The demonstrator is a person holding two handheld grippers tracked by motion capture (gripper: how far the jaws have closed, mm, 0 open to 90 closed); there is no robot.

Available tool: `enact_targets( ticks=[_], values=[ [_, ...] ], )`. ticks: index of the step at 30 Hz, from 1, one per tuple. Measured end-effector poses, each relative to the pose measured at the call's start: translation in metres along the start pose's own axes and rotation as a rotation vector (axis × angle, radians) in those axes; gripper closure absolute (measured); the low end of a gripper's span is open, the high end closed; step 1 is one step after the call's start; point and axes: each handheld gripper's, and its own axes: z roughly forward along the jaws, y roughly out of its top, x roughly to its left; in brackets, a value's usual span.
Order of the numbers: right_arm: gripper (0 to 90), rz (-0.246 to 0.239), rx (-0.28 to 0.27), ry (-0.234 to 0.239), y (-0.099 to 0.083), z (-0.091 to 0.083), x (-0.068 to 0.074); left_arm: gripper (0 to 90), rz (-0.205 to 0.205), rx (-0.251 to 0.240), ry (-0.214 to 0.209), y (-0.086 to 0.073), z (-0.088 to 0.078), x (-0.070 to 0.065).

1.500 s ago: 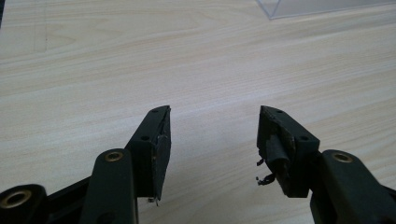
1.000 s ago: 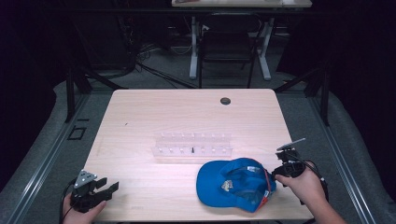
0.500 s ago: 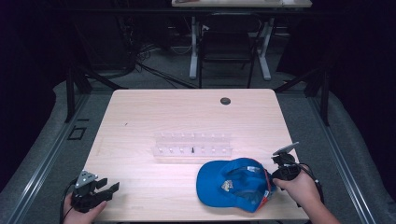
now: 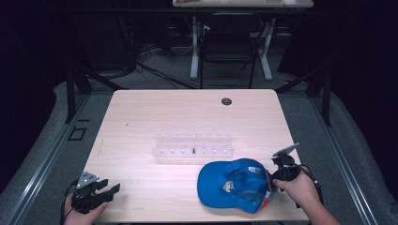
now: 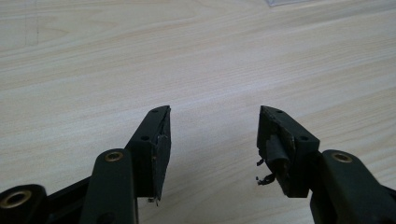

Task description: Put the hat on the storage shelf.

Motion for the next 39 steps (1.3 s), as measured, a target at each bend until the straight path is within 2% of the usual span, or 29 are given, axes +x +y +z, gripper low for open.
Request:
enact_targets(
  ticks=[1,3,9,12,15,20,26,30,33,35,36,37,39],
  values=[
    [76.1,-0.010,0.015,-0.006,0.000,0.000,0.000,45.2,0.000,0.000,0.000,0.000,0.000,0.000],
    [76.6,-0.003,0.010,0.009,0.001,0.002,0.001,45.2,0.001,0.000,0.000,0.000,0.000,0.000],
    [76.5,-0.012,0.016,0.011,0.002,0.002,0.001,45.2,0.001,0.009,-0.001,0.000,-0.001,0.001],
    [76.4,-0.012,0.018,0.009,0.002,0.002,0.001,45.2,-0.005,-0.002,0.003,0.000,0.000,0.000],
    [80.7,-0.013,0.019,0.014,0.002,0.002,0.000,45.2,0.002,0.011,0.000,0.000,-0.001,0.001],
    [89.2,0.009,0.024,0.018,0.003,0.003,-0.001,45.2,0.000,0.004,0.001,0.000,0.000,0.000],
    [90.0,0.014,0.036,0.039,0.005,0.002,-0.003,45.3,0.001,0.005,0.001,0.000,0.000,0.001],
    [90.0,0.021,0.035,0.057,0.005,-0.002,-0.004,45.2,0.003,0.010,0.000,0.000,0.000,0.001],
    [90.0,0.008,0.048,0.052,0.006,-0.008,-0.006,45.3,-0.001,0.000,0.002,0.000,0.000,0.001],
    [90.0,0.020,0.031,0.064,0.006,-0.012,-0.006,45.2,0.001,0.005,0.002,0.000,0.000,0.000],
    [90.0,0.008,0.039,0.054,0.006,-0.014,-0.007,45.2,0.003,0.012,-0.001,0.000,0.000,0.001],
    [90.0,0.016,0.033,0.066,0.006,-0.016,-0.007,45.2,0.002,0.011,-0.001,0.000,0.000,0.001],
    [90.0,0.023,0.024,0.061,0.006,-0.020,-0.006,45.2,-0.001,0.003,-0.001,0.000,0.000,0.000]
  ],
)
